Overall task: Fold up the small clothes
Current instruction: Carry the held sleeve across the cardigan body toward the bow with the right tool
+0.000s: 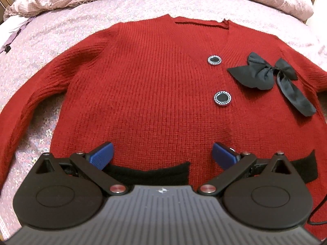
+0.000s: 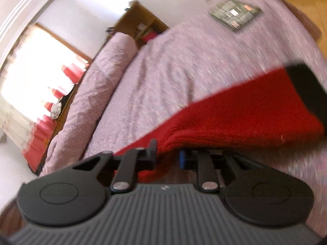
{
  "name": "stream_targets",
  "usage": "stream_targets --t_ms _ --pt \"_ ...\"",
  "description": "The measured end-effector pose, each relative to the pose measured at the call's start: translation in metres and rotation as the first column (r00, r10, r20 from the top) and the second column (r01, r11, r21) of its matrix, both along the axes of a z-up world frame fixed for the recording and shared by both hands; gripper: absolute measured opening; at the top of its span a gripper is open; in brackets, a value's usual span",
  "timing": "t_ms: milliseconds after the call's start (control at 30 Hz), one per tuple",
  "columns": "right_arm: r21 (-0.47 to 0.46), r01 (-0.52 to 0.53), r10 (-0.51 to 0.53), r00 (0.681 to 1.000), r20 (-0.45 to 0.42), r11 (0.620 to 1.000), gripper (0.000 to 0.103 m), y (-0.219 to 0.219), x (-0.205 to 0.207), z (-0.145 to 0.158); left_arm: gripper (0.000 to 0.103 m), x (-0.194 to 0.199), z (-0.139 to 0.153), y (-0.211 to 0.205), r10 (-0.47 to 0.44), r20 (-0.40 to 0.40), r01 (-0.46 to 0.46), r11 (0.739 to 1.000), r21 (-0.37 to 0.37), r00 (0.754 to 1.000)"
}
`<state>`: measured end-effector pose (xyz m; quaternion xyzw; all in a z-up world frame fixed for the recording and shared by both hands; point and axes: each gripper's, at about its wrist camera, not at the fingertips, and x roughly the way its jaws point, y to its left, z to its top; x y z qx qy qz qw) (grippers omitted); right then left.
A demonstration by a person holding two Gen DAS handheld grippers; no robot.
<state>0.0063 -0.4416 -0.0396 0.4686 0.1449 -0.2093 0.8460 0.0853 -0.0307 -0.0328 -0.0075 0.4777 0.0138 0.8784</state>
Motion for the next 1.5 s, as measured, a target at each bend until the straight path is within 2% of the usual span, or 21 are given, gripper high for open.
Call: stream_targets --t_ms 167,300,467,700,967,1200,1267,1433,1467,1500 --pt "-0.135 -0.071 0.083 0.993 0.084 0.988 0.016 0.007 0.004 0.033 0.103 -0.002 0.006 0.004 -0.023 0.01 0.023 1.0 -0.006 1.0" --pt "-0.224 -0.133 0.17 0.973 0.156 0.966 0.016 0.021 0.012 0.061 0.103 -0.005 0.013 0.009 -0.038 0.035 0.038 0.999 0.018 0.999" --pt "-0.322 -0.226 0.302 0.929 0.212 0.919 0.016 0.048 0.028 0.089 0.103 -0.007 0.022 0.017 -0.048 0.071 0.044 0.997 0.065 0.996" --pt "-0.405 -0.354 0.466 0.857 0.221 0.843 0.016 0.097 0.058 0.11 0.103 -0.008 0.026 0.04 -0.002 0.076 -0.002 0.999 0.052 0.997" --pt "-0.491 -0.51 0.617 0.783 0.074 0.706 0.016 0.179 0.092 0.102 0.103 -0.01 0.022 0.072 0.074 0.07 -0.076 0.996 0.035 0.995" --pt "-0.518 -0.648 0.705 0.7 -0.115 0.559 0.016 0.243 0.113 0.062 0.103 -0.012 0.02 0.096 0.118 0.075 -0.121 0.992 0.032 0.99" --pt "-0.511 -0.685 0.719 0.673 -0.174 0.519 0.016 0.255 0.119 0.048 0.103 -0.013 0.02 0.101 0.126 0.077 -0.128 0.991 0.032 0.989" --pt "-0.423 -0.779 0.757 0.596 -0.269 0.463 0.018 0.267 0.128 0.023 0.103 -0.011 0.017 0.109 0.142 0.069 -0.144 0.989 0.019 0.987" --pt "-0.389 -0.8 0.765 0.576 -0.287 0.457 0.021 0.269 0.13 0.018 0.103 -0.011 0.017 0.11 0.144 0.068 -0.146 0.989 0.017 0.987" --pt "-0.357 -0.815 0.772 0.562 -0.296 0.456 0.028 0.27 0.132 0.014 0.103 -0.011 0.017 0.111 0.145 0.067 -0.146 0.989 0.014 0.987"
